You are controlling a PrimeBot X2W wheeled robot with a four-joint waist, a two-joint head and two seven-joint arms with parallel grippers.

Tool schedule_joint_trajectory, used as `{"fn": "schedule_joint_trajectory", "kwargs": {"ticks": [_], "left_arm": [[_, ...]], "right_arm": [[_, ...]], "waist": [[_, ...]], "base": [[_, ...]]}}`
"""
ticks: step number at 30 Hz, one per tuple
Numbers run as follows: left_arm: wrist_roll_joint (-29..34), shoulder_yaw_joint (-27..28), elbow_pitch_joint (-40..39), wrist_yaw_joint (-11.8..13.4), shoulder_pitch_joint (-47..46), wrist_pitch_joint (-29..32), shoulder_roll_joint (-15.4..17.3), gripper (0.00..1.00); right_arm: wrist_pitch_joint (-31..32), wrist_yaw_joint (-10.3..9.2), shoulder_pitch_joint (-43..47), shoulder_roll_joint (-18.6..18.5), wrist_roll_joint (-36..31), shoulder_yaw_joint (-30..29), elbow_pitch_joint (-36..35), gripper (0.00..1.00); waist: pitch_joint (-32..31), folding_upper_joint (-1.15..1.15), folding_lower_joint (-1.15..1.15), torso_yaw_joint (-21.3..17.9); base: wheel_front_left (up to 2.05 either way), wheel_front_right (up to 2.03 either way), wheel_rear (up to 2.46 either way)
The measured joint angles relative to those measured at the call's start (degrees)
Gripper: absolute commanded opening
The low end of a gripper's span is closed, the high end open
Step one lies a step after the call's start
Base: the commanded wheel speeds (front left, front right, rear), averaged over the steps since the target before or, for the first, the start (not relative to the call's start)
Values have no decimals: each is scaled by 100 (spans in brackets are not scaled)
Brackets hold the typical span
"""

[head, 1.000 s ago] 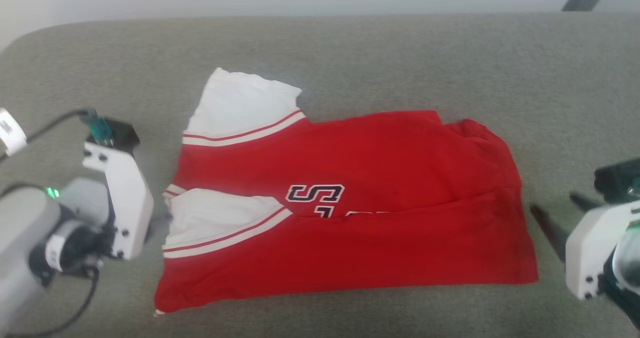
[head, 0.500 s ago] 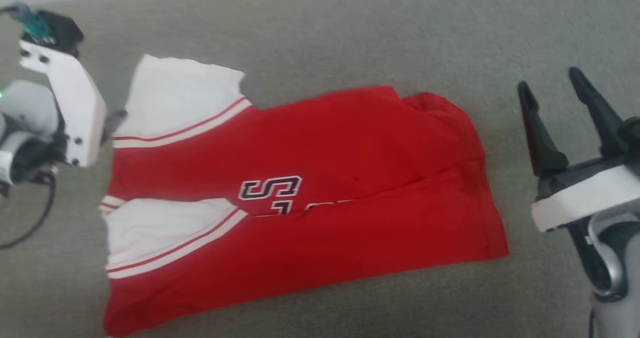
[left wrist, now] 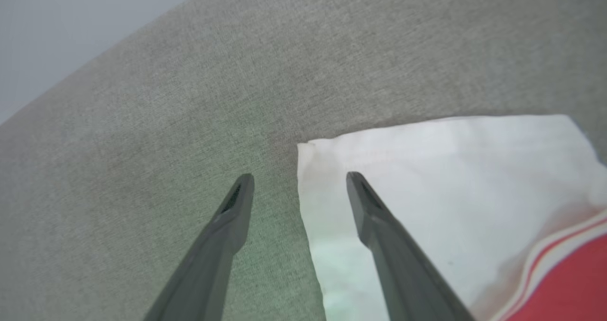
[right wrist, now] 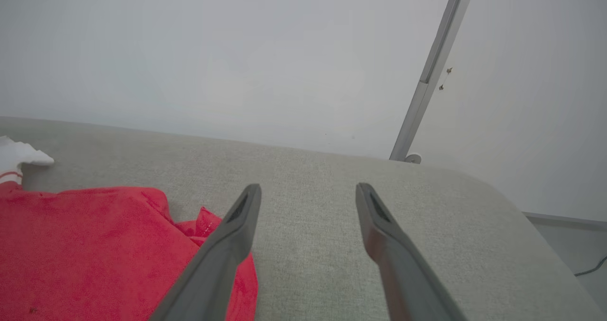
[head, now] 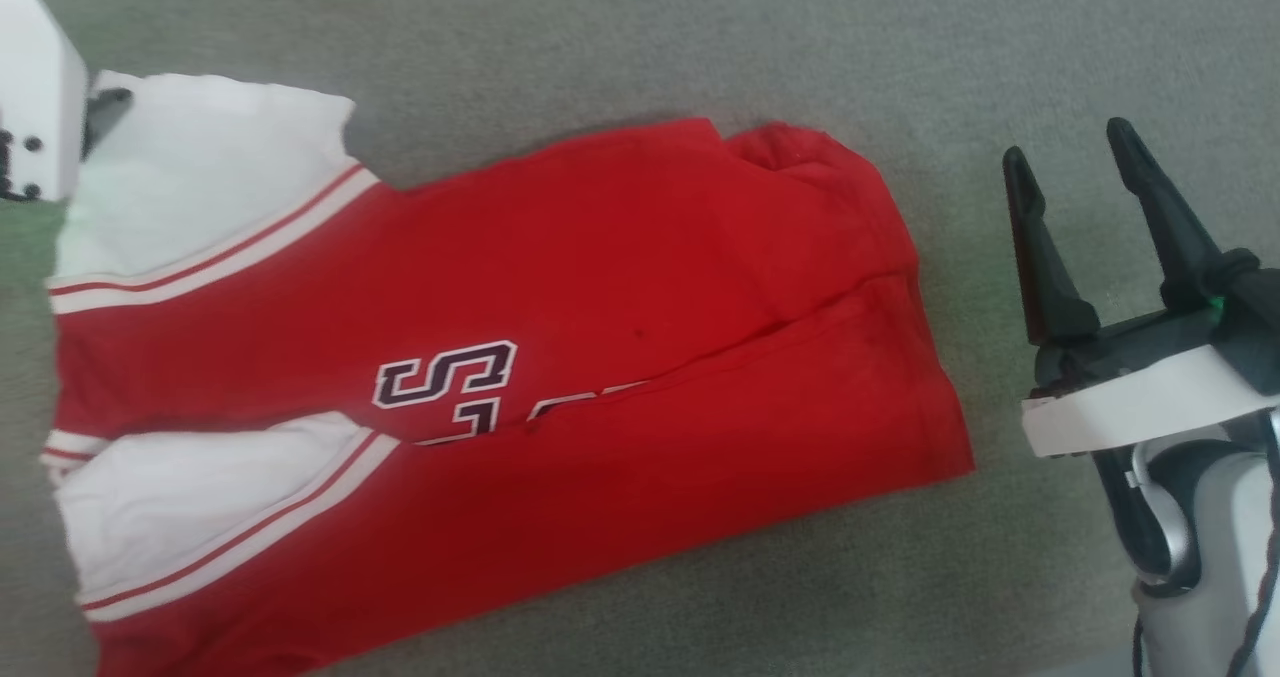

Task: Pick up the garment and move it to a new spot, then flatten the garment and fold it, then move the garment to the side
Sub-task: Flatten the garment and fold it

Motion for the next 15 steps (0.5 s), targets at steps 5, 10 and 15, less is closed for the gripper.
{"fn": "schedule_joint_trajectory", "kwargs": {"ticks": [5,10,15], "left_arm": [[-5,-18,323,-33,-178,167,-73,100],[-131,29,702,10,-315,414,-207,91],[-400,94,927,59,-362,760,-370,0]], "right_arm": [[3,-1,-35,37,-2,55,94,100],[54,0,-100,24,21,144,147,100],[221,-1,-108,2,122,188,177,100]], "waist": [[170,0,0,-113],[303,0,0,-193],[343,0,0,-185]], "base": [[0,0,0],[0,0,0],[0,0,0]]}}
